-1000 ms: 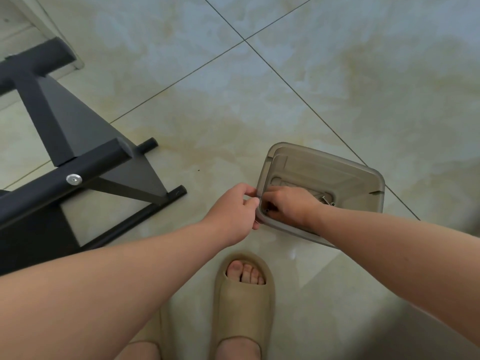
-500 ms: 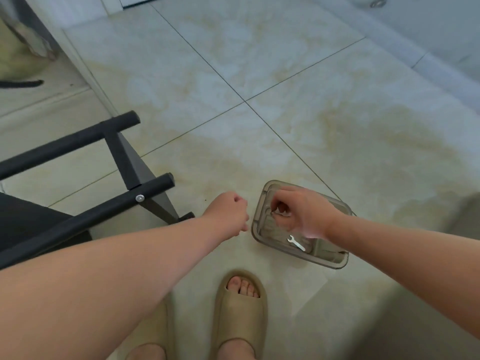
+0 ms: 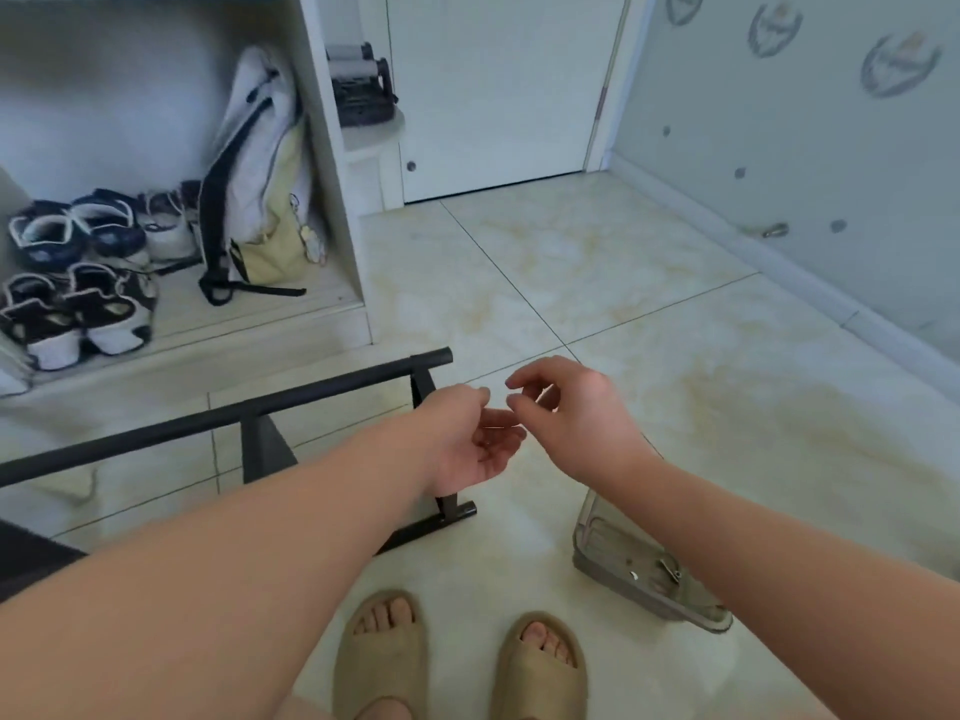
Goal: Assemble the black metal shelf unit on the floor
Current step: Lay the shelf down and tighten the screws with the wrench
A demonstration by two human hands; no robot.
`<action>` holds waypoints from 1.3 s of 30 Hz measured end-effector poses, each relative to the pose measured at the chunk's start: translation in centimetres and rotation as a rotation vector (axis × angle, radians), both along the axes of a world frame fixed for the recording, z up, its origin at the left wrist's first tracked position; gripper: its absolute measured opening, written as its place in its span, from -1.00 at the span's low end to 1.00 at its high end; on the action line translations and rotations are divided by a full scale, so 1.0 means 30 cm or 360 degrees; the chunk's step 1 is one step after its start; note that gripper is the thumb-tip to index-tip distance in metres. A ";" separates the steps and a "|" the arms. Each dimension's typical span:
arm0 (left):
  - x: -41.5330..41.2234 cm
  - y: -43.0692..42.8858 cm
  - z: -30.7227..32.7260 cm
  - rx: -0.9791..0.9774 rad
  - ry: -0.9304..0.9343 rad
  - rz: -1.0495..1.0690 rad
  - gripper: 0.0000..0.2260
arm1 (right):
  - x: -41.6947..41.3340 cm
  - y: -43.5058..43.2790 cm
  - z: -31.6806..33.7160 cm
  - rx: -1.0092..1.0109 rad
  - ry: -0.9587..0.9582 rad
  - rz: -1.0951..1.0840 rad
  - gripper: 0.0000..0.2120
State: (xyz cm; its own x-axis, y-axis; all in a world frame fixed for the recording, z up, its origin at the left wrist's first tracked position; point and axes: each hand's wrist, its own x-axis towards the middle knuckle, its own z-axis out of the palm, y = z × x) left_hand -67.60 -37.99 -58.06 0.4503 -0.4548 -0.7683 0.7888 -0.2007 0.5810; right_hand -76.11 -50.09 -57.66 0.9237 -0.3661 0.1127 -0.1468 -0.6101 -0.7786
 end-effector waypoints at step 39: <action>-0.235 0.383 -0.242 0.1286 -0.1404 -0.1088 -0.71 | -0.169 0.303 -0.287 -0.0280 0.1033 0.0415 -0.64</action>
State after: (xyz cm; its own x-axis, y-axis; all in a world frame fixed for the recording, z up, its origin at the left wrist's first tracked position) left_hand -74.65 -26.50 -65.33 0.7916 -0.3490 -0.5016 -0.1682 -0.9136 0.3702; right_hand -81.17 -41.00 -66.28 0.8792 -0.1516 -0.4517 -0.3792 -0.7966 -0.4707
